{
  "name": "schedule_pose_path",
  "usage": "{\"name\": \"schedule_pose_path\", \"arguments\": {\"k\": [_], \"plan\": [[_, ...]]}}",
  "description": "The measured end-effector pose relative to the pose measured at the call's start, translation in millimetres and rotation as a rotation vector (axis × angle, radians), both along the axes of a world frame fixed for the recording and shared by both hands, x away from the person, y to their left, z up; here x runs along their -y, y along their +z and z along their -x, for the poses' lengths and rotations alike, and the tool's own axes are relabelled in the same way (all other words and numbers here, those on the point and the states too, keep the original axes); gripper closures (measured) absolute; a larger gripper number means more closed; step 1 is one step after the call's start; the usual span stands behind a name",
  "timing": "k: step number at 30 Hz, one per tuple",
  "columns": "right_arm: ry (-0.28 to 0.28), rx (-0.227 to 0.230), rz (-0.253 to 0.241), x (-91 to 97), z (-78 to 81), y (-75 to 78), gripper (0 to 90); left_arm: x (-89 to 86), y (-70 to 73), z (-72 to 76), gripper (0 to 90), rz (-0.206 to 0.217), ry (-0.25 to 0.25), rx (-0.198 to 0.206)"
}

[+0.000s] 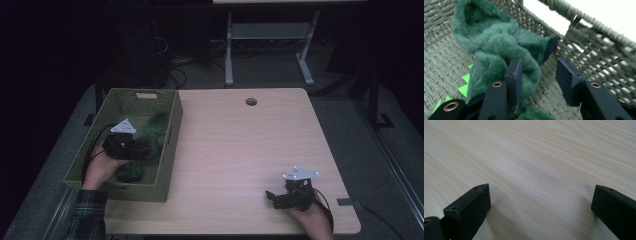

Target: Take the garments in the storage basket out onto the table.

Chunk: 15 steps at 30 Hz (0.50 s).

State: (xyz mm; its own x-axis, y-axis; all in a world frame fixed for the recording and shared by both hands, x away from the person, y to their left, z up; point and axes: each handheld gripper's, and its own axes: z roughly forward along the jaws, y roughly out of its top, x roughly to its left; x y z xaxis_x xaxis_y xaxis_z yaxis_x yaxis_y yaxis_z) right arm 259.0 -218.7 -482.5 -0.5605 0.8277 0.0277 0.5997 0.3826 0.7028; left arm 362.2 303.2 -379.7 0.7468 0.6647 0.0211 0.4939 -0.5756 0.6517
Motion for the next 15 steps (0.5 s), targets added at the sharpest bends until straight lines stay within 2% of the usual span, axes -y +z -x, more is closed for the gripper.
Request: {"name": "schedule_pose_path", "arguments": {"k": [4, 6, 7, 9, 15], "plan": [[0.0, 0.0, 0.0, 0.0, 0.0, 0.0, 2.2, 1.1, -6.5, -2.0, 54.5, -0.032, -0.001, -0.012], [0.0, 0.0, 0.0, 0.0, 0.0, 0.0, 2.2, 2.9, -11.9, -4.3, 53.9, -0.067, -0.006, -0.029], [0.0, 0.0, 0.0, 0.0, 0.0, 0.0, 2.2, 2.9, -11.9, -4.3, 53.4, -0.067, -0.006, -0.029], [0.0, 0.0, 0.0, 0.0, 0.0, 0.0, 2.1, 5.5, -15.9, -6.2, 52.3, -0.105, -0.015, -0.034], [0.0, 0.0, 0.0, 0.0, 0.0, 0.0, 2.1, 7.2, -20.8, -9.3, 47.2, -0.129, -0.017, -0.041]]}}
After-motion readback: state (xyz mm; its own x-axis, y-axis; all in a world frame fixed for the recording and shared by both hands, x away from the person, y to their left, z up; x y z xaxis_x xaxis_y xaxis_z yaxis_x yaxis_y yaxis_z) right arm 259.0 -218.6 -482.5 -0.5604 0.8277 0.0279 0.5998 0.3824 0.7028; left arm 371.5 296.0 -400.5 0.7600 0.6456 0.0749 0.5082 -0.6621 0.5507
